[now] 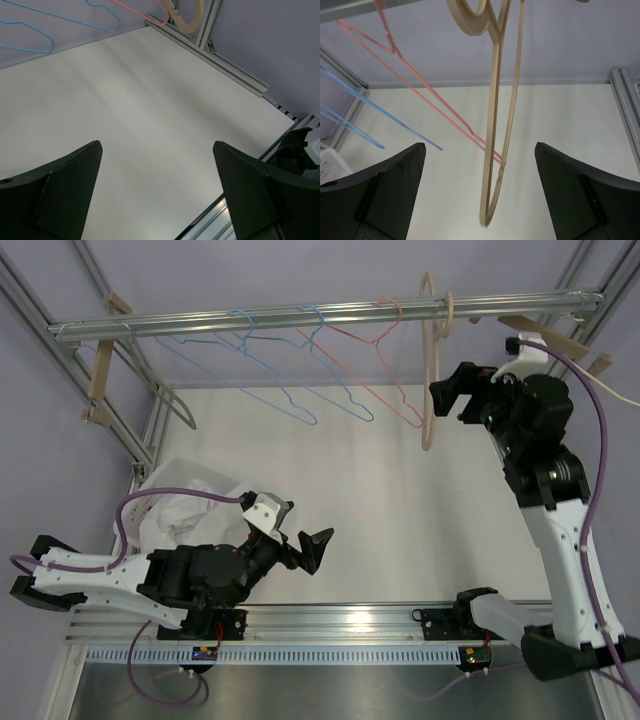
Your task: Remove the t-shirt from the hanger
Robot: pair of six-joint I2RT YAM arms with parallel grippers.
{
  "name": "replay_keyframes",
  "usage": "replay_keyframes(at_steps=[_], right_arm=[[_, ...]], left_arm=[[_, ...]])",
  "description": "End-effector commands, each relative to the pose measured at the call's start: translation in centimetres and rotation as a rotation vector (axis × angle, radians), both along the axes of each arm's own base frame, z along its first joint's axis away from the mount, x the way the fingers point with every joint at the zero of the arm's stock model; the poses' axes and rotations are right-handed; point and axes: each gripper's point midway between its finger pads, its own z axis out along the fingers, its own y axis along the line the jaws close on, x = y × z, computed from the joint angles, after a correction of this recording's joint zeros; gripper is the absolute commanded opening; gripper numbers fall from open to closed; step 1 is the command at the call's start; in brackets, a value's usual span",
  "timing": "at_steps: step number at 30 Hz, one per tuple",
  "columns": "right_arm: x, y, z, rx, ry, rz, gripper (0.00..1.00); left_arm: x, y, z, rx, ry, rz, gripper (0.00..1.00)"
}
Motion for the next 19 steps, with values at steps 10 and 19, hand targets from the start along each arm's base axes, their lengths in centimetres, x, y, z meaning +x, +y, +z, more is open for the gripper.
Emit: replay_keyframes(at_steps=[10, 19], right_arm=[[-16.5, -3.9, 1.4, 0.466, -0.399, -0.085, 0.99], [-22.8, -7.2, -0.5, 0.504, -0.533, -0.179, 0.99]], left_arm=[[0.9, 2.4, 2.5, -0.095, 0.029, 0.077, 0.99], [1.0, 3.6, 1.0, -0.154, 0.075, 0.094, 0.99]])
